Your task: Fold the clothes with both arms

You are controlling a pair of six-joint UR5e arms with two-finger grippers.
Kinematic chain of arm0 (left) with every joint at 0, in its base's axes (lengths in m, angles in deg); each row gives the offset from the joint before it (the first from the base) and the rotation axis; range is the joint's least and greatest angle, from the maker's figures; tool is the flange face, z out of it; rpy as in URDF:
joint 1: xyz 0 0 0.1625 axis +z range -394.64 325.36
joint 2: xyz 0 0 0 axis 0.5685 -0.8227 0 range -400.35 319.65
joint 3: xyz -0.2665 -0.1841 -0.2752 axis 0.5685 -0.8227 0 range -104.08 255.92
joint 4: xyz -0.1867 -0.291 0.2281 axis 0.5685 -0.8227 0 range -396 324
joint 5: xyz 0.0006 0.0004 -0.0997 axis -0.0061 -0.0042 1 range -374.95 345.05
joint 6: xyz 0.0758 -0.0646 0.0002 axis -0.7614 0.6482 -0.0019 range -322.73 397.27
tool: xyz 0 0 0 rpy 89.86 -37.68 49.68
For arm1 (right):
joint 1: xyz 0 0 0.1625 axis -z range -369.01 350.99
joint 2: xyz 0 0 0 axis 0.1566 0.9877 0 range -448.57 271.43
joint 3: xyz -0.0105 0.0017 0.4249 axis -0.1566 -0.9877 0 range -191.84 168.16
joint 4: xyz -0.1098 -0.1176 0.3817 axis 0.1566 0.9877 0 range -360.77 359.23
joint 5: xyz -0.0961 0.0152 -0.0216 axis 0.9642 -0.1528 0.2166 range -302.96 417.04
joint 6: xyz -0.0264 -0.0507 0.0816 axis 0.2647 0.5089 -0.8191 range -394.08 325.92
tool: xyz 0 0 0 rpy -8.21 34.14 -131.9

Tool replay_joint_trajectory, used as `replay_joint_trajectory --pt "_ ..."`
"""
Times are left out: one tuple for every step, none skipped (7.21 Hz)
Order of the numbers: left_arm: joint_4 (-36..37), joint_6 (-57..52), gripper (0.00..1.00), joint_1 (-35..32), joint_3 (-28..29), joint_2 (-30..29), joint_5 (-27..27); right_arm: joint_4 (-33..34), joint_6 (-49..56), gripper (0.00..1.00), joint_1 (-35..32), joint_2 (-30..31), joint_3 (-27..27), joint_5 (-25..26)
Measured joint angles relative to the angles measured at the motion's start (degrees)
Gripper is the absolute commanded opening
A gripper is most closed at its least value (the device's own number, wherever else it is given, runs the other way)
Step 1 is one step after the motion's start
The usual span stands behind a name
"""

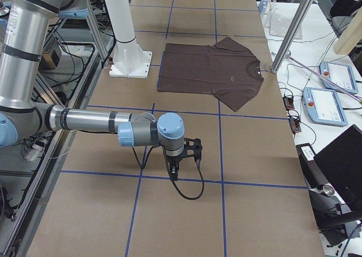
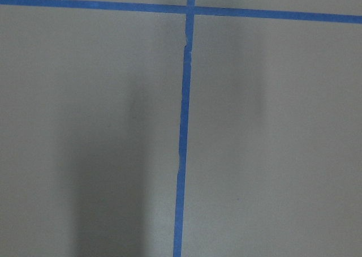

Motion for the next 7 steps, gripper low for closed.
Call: replay_joint_trajectory --pt "-0.06 -0.02 1.00 0.00 -0.04 -0.03 -0.02 -0.03 0.00 1.00 0.00 0.00 0.01 -0.03" --pt "-0.15 -0.03 1.00 0.00 -0.04 -0.06 -0.06 -0.13 0.00 1.00 -0.02 -0.01 0.12 -0.11" --pt "-0.25 -0.02 1.00 0.00 -0.03 -0.07 -0.05 -0.25 0.00 1.00 0.00 -0.20 0.36 -0.21" --pt "-0.40 -0.02 1.00 0.00 -0.68 -0.17 -0.03 -0.53 0.00 1.00 0.06 -1.14 0.57 -0.28" --pt "-0.83 -0.04 1.00 0.00 -1.83 -0.50 0.11 -1.34 -0.06 1.00 0.17 -2.96 0.69 -0.35" --pt "-1.92 -0.06 1.00 0.00 -2.75 -1.42 0.19 -2.93 -0.17 1.00 0.42 -5.16 0.58 -0.24" --pt "-3.84 -0.08 1.00 0.00 -3.45 -2.94 0.04 -4.43 -0.29 1.00 0.69 -8.27 -0.15 0.13"
